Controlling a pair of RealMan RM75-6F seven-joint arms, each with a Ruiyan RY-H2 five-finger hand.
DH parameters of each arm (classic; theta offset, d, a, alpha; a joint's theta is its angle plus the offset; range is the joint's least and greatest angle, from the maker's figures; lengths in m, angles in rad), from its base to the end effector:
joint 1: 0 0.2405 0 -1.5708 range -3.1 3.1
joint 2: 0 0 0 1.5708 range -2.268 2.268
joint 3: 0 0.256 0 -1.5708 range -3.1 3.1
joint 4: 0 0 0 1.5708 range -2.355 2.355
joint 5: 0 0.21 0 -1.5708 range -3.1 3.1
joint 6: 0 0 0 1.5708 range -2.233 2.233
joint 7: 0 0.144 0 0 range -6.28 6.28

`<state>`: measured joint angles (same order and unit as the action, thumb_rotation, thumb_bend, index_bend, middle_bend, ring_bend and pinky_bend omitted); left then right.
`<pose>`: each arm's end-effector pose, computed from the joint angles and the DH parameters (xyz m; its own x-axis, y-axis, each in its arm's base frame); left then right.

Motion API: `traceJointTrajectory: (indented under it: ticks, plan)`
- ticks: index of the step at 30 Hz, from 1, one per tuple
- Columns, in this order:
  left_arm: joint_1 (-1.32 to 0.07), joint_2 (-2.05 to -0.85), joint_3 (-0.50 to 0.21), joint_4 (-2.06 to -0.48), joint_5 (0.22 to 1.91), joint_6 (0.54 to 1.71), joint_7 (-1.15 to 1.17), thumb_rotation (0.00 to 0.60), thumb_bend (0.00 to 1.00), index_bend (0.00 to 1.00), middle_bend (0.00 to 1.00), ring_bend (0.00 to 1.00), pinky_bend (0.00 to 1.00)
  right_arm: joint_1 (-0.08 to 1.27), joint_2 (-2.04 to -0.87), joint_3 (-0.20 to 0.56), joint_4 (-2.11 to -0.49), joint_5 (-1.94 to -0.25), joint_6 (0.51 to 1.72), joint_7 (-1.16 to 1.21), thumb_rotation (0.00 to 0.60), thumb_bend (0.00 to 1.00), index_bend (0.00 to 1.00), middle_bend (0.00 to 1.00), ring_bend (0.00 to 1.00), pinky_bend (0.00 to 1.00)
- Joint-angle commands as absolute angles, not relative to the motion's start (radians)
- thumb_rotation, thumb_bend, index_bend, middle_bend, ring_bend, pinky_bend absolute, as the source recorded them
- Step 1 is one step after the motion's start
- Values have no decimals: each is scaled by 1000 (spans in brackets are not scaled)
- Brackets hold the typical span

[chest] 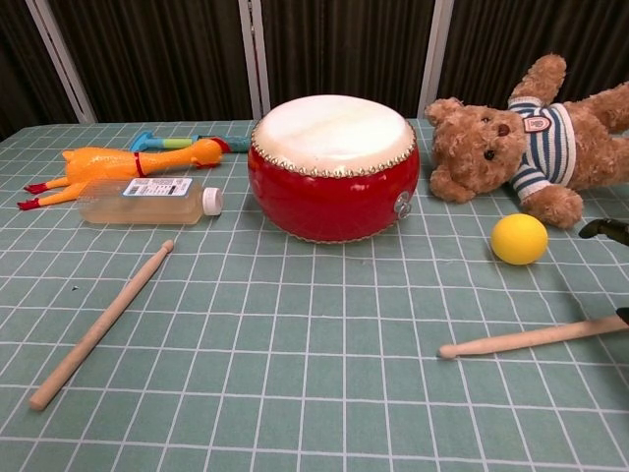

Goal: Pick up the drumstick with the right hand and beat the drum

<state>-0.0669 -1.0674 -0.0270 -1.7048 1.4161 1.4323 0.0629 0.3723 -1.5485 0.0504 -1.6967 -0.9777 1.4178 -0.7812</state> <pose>-0.3153 0.1685 0.1610 0.4038 0.0924 0.9102 0.9078 0.0828 -0.4112 -0.2424 -0.2342 0.0135 0.5794 -0.2507 0.7755 -0.7915 0.0540 0.6088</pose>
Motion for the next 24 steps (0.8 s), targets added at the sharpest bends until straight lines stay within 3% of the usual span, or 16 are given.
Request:
traceJointTrajectory:
  ticks: [1,5,8,13,18,21,24]
  plan:
    - [-67,-1068,-27,-1704,1416,1433,63,600,8,0,0,0,27,366,-1520,53,-1719,-986,1425,-781,600,385,113,1000,1000,940]
    - [-66,-1068,-27,-1704,1417,1434,63,600,8,0,0,0,27,359,-1469,63,-1742,-1012,1439,-767,600,386,113,1000,995,911]
    - [-66,-1069,-28,-1703,1418,1436,64,600,8,0,0,0,27,348,-1413,77,-1748,-1059,1467,-726,600,385,111,938,901,813]
    - [-66,-1073,-28,-1700,1425,1441,62,600,8,0,0,0,27,307,-1284,74,-1746,-1178,1504,-575,600,385,25,628,611,558]
    - [-65,-1077,-26,-1693,1443,1451,56,600,9,0,0,0,27,252,-1201,39,-1721,-1299,1538,-381,600,357,0,201,161,228]
    - [-65,-1081,-23,-1681,1463,1462,60,600,9,0,0,0,27,219,-1174,14,-1677,-1365,1565,-300,600,319,0,48,38,117]
    - [-65,-1086,-21,-1667,1479,1472,77,600,8,0,0,0,27,195,-1163,2,-1653,-1404,1592,-260,600,303,0,4,4,82]
